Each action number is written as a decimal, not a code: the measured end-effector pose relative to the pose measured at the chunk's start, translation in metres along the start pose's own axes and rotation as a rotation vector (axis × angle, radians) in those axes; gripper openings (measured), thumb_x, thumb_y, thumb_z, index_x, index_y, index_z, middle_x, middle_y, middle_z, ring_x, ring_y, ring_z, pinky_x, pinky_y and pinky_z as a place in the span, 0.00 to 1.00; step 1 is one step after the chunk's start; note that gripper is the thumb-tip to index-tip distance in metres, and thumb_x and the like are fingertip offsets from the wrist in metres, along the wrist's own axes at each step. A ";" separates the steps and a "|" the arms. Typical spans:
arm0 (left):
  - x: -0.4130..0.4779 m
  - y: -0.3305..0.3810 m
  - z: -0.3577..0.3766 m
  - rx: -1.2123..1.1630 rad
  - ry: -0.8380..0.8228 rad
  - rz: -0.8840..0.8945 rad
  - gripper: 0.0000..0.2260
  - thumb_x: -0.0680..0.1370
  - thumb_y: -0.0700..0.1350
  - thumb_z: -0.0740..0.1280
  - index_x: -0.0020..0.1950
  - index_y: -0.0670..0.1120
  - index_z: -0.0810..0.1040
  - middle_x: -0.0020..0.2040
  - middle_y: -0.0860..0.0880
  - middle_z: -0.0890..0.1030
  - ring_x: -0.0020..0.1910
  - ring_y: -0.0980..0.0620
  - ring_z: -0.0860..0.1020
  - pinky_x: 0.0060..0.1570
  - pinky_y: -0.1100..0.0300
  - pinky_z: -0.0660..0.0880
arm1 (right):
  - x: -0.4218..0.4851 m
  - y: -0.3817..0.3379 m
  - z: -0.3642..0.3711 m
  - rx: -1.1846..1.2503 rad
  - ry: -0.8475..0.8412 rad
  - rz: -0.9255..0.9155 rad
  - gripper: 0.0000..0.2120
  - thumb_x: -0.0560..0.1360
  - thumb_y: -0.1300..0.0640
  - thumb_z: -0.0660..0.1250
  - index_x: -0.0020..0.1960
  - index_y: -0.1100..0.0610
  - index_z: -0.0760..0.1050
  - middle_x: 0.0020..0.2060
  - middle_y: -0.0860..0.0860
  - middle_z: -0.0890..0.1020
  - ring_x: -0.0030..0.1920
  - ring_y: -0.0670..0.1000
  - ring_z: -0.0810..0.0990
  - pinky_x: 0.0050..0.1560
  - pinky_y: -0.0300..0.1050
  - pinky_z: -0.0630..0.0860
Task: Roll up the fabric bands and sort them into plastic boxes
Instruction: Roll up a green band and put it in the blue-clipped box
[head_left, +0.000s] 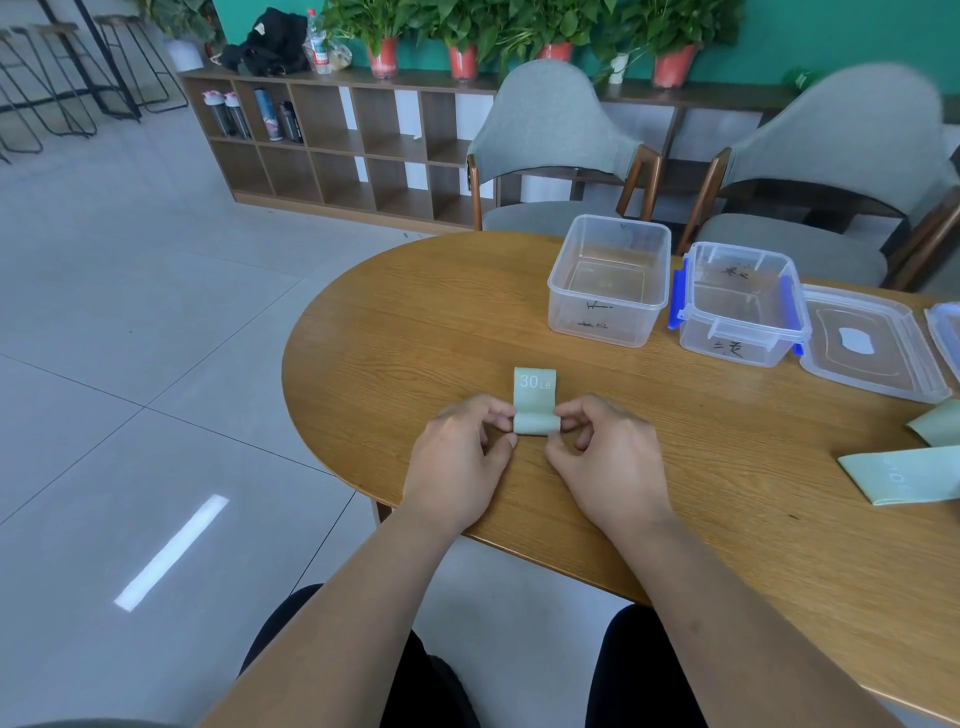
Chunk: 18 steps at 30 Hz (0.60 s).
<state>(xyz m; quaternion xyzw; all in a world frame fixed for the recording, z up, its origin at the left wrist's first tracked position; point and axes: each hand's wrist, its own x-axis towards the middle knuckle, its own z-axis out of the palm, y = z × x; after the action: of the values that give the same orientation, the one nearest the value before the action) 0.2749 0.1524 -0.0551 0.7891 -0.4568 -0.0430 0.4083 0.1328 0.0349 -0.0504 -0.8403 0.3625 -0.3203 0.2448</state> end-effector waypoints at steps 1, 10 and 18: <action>0.000 0.000 0.000 -0.011 -0.001 -0.005 0.11 0.77 0.46 0.75 0.57 0.58 0.81 0.47 0.64 0.83 0.45 0.59 0.77 0.47 0.62 0.76 | 0.000 0.000 -0.001 0.012 -0.006 0.009 0.11 0.71 0.55 0.76 0.53 0.47 0.84 0.39 0.39 0.81 0.38 0.41 0.79 0.45 0.44 0.81; -0.003 0.000 0.000 -0.046 0.001 -0.008 0.09 0.76 0.47 0.74 0.55 0.56 0.84 0.45 0.63 0.84 0.41 0.57 0.79 0.46 0.56 0.80 | 0.000 0.000 -0.004 0.052 -0.034 0.056 0.10 0.70 0.53 0.75 0.52 0.48 0.86 0.37 0.40 0.82 0.38 0.41 0.80 0.45 0.36 0.78; -0.002 0.001 0.000 -0.052 0.005 -0.005 0.06 0.78 0.49 0.73 0.53 0.57 0.81 0.44 0.62 0.83 0.42 0.58 0.79 0.46 0.55 0.79 | 0.001 -0.001 -0.004 0.085 -0.024 0.072 0.07 0.72 0.52 0.74 0.48 0.45 0.79 0.36 0.40 0.82 0.37 0.42 0.80 0.44 0.39 0.78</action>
<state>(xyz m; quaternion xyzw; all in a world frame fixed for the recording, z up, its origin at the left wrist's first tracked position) 0.2731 0.1534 -0.0544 0.7796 -0.4525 -0.0540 0.4295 0.1310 0.0337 -0.0462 -0.8193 0.3756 -0.3161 0.2963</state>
